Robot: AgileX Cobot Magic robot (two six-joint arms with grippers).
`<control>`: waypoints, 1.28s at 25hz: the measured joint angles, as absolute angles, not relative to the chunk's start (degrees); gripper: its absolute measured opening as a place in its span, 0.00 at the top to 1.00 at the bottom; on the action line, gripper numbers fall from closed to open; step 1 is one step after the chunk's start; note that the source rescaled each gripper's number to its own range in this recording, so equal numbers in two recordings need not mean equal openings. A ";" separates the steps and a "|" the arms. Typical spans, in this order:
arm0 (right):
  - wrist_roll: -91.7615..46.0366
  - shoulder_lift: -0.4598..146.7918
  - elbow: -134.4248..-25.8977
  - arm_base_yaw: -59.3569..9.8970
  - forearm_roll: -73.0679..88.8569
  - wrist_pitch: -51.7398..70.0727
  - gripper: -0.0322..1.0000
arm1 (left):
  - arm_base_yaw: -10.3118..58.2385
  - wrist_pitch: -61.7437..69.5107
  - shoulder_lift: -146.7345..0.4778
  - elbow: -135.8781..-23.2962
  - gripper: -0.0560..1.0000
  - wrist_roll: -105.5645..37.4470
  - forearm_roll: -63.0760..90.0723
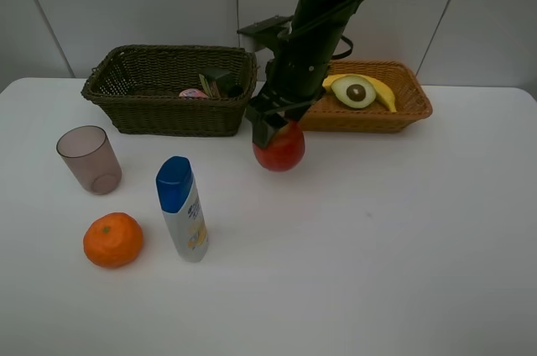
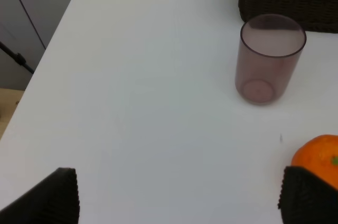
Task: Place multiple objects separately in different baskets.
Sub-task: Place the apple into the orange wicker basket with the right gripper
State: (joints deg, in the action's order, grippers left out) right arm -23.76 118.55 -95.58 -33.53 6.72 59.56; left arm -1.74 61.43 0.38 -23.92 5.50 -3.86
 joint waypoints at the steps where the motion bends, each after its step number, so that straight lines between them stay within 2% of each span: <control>1: -24.06 117.96 -95.58 -32.94 6.72 60.04 0.37 | -1.74 61.43 0.38 -23.92 0.00 5.50 -3.86; 10: -25.77 114.15 -95.87 -27.40 7.04 62.27 0.37 | -1.74 61.43 0.38 -23.92 0.00 5.50 -3.86; 17: -25.81 114.15 -102.78 -23.42 7.04 62.85 0.37 | -1.74 61.43 0.38 -23.92 0.00 5.50 -3.86; 32: -25.95 120.80 -105.13 -18.63 11.30 45.00 0.37 | -1.74 61.43 0.38 -23.92 0.00 5.50 -3.86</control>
State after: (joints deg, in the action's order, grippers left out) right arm -25.95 120.80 -105.13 -18.63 11.30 45.00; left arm -1.74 61.43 0.38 -23.92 5.50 -3.86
